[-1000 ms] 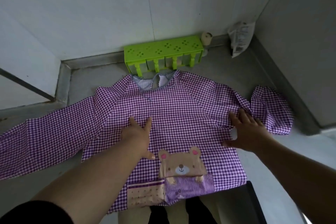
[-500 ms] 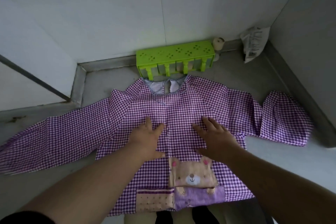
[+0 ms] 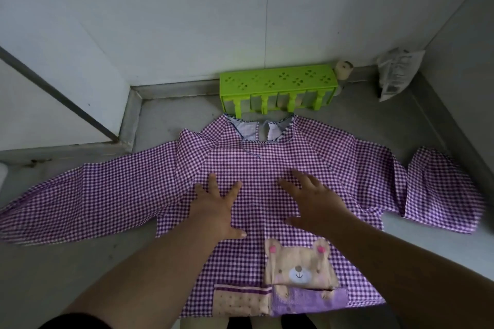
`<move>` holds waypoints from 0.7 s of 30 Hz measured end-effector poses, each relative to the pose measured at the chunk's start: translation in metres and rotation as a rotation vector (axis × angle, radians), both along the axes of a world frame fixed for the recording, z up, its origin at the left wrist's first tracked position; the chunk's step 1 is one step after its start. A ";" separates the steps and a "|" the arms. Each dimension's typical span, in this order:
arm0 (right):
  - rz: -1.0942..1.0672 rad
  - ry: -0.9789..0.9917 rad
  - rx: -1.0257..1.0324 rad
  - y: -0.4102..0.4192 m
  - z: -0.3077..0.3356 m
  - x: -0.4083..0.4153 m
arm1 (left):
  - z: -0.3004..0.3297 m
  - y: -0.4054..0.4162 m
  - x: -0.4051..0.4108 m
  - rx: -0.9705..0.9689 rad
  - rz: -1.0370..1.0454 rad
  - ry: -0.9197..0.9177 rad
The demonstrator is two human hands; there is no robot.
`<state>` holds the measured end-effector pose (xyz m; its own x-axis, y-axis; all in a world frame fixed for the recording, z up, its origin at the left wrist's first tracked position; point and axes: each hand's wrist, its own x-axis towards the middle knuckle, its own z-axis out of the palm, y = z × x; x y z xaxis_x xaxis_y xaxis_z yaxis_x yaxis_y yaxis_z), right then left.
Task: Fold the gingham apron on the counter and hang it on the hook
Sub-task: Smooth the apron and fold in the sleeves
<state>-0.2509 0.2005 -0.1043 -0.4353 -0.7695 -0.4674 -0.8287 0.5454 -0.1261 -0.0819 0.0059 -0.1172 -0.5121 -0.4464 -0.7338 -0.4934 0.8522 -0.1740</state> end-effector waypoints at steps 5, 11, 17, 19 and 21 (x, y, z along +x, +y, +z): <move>0.006 -0.012 0.092 -0.013 -0.003 0.000 | 0.007 -0.017 0.005 -0.005 -0.091 0.094; -0.029 0.064 0.014 -0.041 0.011 0.012 | 0.017 -0.063 0.026 0.036 -0.036 0.362; 0.050 -0.018 -0.030 -0.099 0.003 0.050 | 0.020 -0.095 0.060 0.102 0.178 0.485; 0.077 -0.026 0.021 -0.119 -0.001 0.063 | 0.019 -0.107 0.078 0.085 0.267 0.487; 0.076 -0.033 0.085 -0.134 -0.005 0.072 | 0.018 -0.119 0.100 0.054 0.381 0.502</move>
<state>-0.1787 0.0668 -0.1090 -0.3605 -0.7568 -0.5453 -0.8640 0.4913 -0.1105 0.0179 -0.1130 -0.0996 -0.6118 -0.6345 -0.4723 -0.7747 0.6013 0.1957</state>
